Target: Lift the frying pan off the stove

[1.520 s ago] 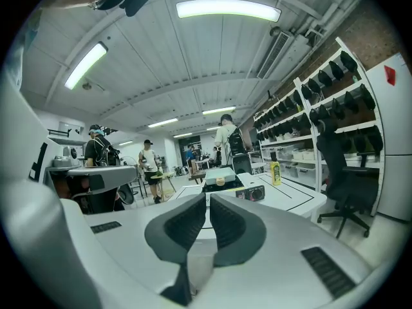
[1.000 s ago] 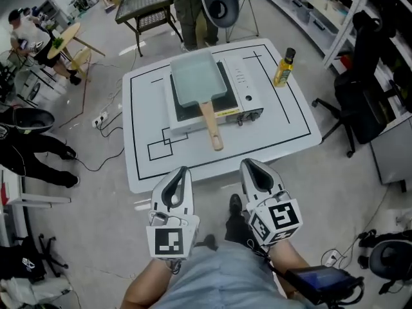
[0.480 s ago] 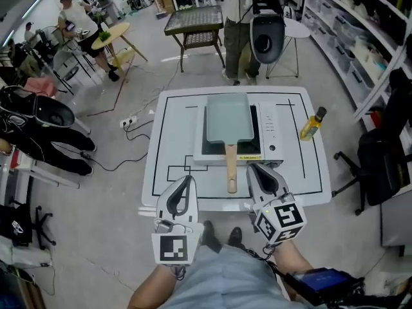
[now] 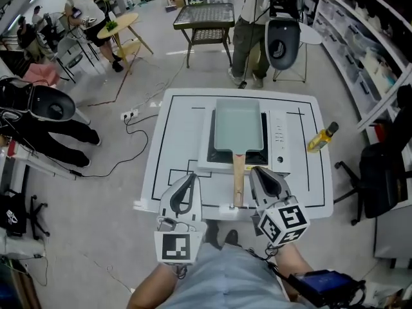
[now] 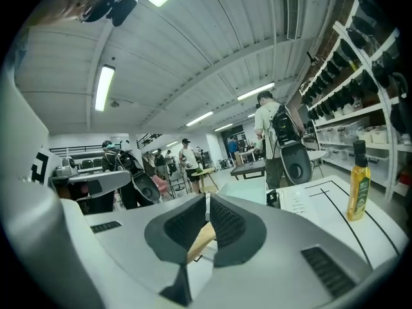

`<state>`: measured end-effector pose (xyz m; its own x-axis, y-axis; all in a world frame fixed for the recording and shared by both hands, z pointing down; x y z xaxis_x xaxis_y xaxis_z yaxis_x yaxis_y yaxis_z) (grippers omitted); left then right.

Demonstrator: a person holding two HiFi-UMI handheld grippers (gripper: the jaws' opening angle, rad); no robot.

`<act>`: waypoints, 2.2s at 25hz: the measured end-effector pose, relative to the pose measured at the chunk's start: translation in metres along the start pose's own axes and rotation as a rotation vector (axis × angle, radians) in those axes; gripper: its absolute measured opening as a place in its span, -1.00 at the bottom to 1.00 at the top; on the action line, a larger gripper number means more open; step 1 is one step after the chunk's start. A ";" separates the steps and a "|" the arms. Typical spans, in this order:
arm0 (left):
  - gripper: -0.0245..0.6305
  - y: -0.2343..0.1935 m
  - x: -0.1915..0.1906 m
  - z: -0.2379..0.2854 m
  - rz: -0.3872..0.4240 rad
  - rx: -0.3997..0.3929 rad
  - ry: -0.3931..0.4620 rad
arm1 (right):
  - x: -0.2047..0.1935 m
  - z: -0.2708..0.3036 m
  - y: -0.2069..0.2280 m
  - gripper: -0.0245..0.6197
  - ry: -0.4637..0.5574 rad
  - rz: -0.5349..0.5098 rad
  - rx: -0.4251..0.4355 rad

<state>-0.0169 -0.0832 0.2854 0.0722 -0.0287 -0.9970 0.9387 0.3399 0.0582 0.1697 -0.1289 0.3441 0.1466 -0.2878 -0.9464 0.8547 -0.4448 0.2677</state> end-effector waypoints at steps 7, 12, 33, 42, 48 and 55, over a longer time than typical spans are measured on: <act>-0.87 -0.013 -0.031 0.044 -0.029 -0.037 -0.085 | -0.027 0.026 0.023 -0.77 -0.105 0.123 0.009; -0.87 -0.019 -0.061 0.074 -0.066 -0.055 -0.157 | -0.045 0.044 0.033 -0.26 -0.178 0.433 0.202; -0.87 -0.091 -0.100 0.154 -0.225 -0.048 -0.233 | -0.078 0.133 0.049 -0.19 -0.442 0.828 0.365; -0.87 -0.121 -0.111 0.167 -0.246 -0.015 -0.260 | -0.084 0.168 0.034 -0.19 -0.523 0.901 0.452; -0.87 -0.135 -0.113 0.171 -0.257 0.000 -0.272 | -0.085 0.180 0.024 -0.19 -0.580 0.903 0.489; -0.87 -0.143 -0.116 0.171 -0.263 0.003 -0.277 | -0.087 0.184 0.019 -0.19 -0.605 0.927 0.511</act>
<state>-0.1013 -0.2895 0.4014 -0.0829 -0.3675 -0.9263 0.9381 0.2848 -0.1970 0.0817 -0.2680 0.4648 0.2245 -0.9615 -0.1585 0.2355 -0.1043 0.9663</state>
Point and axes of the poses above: the fingertips, and each gripper's own axes: z forward along the fingers, y to its right, x out of its top, the point moved 6 cm from there along -z, backward along the fingers, and after that the axes turned 4 degrees about -x, right-handed, at the moved point
